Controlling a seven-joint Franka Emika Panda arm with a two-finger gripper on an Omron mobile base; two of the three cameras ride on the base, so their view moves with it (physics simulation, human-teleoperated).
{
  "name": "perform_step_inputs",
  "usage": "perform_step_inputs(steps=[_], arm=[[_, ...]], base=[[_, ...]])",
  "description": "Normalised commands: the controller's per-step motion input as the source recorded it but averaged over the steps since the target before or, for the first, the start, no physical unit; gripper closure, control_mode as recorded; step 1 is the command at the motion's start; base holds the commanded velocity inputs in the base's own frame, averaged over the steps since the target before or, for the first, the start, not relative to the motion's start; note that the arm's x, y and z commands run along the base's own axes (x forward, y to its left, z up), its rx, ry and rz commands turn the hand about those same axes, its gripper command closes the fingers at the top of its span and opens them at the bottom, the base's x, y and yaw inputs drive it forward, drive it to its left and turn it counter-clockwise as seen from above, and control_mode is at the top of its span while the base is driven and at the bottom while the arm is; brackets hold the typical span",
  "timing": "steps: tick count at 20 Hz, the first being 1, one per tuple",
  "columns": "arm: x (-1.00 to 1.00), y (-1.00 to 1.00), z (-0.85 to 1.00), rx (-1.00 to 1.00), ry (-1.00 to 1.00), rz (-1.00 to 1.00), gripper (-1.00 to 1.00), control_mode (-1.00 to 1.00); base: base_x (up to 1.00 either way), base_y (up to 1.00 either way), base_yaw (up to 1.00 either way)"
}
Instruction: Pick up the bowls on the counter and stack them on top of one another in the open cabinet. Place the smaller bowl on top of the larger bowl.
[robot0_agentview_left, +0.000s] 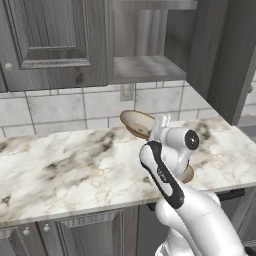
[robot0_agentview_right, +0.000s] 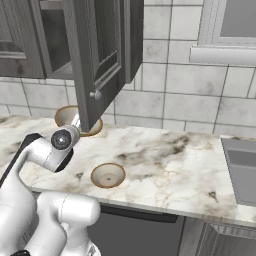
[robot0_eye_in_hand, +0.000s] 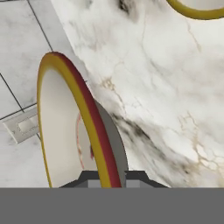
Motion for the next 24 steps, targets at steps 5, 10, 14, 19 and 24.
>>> perform_step_inputs(steps=[5,10,14,19,24], arm=[[-0.26,-0.10,0.14,0.04,0.06,-0.06,1.00,-1.00],[-0.27,-0.08,0.13,0.05,0.06,-0.05,1.00,-1.00],[-0.31,-0.03,0.14,0.05,0.06,-0.04,1.00,-1.00],[-0.40,0.00,0.27,0.01,0.00,-0.02,1.00,-1.00],[-0.54,0.00,0.46,-0.04,-0.09,0.00,1.00,-1.00]], base=[[0.00,0.00,0.00],[0.00,0.00,0.00],[0.00,0.00,0.00],[0.00,0.00,0.00],[0.00,0.00,0.00]])
